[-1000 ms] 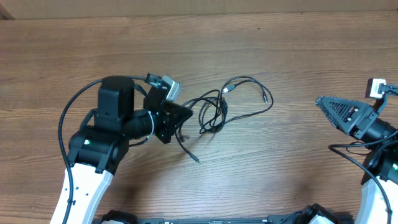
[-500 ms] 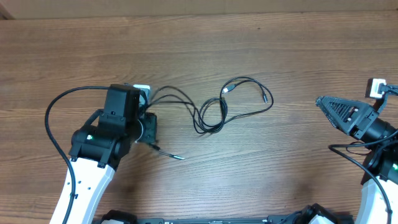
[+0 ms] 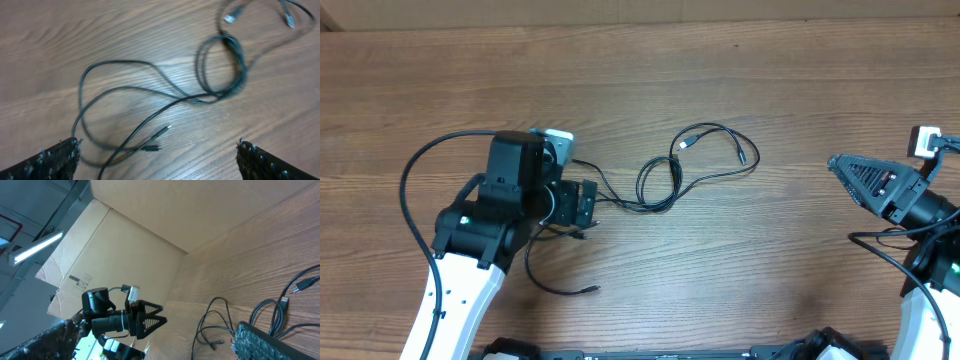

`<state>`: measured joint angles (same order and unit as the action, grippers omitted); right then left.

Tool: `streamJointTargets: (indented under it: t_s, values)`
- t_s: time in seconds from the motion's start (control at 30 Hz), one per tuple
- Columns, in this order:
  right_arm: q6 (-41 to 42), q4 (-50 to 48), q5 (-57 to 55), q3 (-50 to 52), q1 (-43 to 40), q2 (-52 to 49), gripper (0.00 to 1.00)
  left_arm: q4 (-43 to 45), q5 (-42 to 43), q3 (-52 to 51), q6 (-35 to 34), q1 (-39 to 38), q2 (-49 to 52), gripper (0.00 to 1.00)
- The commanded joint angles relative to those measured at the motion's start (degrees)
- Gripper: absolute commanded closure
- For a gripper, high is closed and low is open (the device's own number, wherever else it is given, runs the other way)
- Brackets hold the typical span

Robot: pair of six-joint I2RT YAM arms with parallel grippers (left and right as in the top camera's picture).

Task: Untangle cables
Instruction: 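Grasp the black cable bundle with the left gripper and lift it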

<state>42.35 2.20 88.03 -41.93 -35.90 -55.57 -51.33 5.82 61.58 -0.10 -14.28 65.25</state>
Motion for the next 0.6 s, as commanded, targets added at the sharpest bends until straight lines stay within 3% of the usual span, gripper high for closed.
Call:
streamJointTargets:
  t_s: [0.0,0.17,0.37,0.57]
  values:
    - [-0.44,-0.20,1.88,-0.79,0.28,0.15,0.02,0.35,8.92,0.46,12.00,-0.09,2.62,0.00]
    - [-0.44,-0.20,1.88,-0.79,0.28,0.15,0.00,2.14,13.31,0.46,16.74,-1.27,10.69,0.07]
    - [-0.44,-0.20,1.88,-0.79,0.28,0.15,0.00,13.33,12.63,0.46,16.87,-4.94,20.94,0.06]
    - [-0.44,-0.20,1.88,-0.79,0.28,0.15,0.00,22.47,0.42,0.46,20.26,-9.62,31.41,0.06]
